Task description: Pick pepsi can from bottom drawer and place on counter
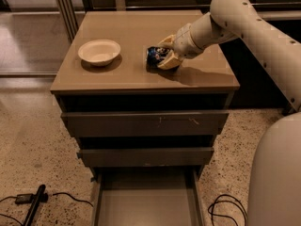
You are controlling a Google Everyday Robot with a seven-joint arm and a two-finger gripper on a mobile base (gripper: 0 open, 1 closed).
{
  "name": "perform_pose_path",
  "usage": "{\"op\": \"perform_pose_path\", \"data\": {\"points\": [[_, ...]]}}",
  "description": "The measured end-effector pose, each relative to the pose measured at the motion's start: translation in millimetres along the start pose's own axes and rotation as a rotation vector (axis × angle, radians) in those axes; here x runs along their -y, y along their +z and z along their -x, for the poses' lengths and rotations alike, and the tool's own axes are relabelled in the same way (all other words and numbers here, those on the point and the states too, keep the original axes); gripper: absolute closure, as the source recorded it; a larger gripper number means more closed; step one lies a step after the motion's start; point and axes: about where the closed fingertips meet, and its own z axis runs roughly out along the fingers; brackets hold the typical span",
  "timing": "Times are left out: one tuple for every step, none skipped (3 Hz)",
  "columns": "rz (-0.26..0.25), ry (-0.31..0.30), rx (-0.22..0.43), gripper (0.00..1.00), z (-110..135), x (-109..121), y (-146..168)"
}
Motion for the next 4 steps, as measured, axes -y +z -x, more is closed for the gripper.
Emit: {"op": "perform_pose_path", "data": {"points": [[0.000,0.000,0.000,0.81,0.0,0.0,0.0],[0.000,0.000,0.000,0.58,0.0,0.0,0.1],[0.000,0.000,0.000,0.35,0.0,0.0,0.1],[0.000,0.000,0.000,0.04,0.0,-0.1,0.2]]}}
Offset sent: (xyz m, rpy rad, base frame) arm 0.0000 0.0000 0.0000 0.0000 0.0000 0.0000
